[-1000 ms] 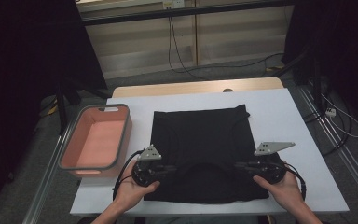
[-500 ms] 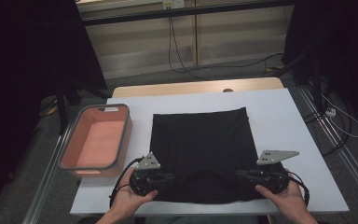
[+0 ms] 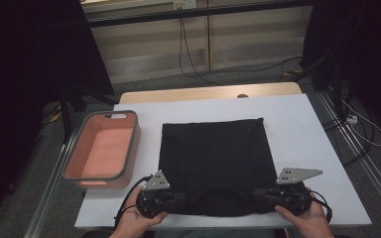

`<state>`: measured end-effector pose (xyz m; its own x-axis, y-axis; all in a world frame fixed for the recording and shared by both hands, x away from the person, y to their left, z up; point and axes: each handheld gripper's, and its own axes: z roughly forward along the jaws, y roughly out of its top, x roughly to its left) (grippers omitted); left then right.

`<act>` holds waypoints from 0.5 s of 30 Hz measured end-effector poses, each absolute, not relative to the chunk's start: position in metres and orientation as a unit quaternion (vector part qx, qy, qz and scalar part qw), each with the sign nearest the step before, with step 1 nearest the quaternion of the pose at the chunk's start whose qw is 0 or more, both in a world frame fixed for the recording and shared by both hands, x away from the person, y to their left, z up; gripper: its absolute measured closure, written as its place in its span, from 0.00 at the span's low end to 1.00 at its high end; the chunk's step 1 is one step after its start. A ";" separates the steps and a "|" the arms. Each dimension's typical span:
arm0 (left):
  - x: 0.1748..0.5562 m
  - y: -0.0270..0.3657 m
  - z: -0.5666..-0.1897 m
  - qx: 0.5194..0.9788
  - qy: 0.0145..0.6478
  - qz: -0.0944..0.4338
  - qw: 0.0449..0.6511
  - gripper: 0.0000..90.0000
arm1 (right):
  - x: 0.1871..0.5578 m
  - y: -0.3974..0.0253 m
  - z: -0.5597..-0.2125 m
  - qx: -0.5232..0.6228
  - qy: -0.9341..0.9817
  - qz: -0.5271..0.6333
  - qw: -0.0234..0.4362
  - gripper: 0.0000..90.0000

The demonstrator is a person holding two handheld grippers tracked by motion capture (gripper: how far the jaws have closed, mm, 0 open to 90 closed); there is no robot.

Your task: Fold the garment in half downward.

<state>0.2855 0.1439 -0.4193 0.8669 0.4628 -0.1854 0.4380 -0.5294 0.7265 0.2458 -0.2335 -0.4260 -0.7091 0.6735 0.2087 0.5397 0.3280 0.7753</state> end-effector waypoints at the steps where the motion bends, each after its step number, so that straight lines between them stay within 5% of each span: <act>1: 0.285 0.144 -0.420 0.875 0.259 0.016 0.408 0.95 | 0.245 -0.233 -0.427 0.375 0.812 0.442 0.074 0.98; 11: 0.281 0.141 -0.425 0.880 0.250 0.014 0.403 0.92 | 0.240 -0.229 -0.433 0.367 0.823 0.427 0.072 0.97; 15: 0.286 0.143 -0.428 0.881 0.257 0.037 0.397 0.77 | 0.242 -0.227 -0.437 0.367 0.827 0.420 0.073 0.89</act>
<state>0.2856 0.1435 -0.4283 0.8651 0.4822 -0.1381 0.4229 -0.5534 0.7176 0.2421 -0.2270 -0.4373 -0.7196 0.6686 0.1874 0.5458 0.3779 0.7478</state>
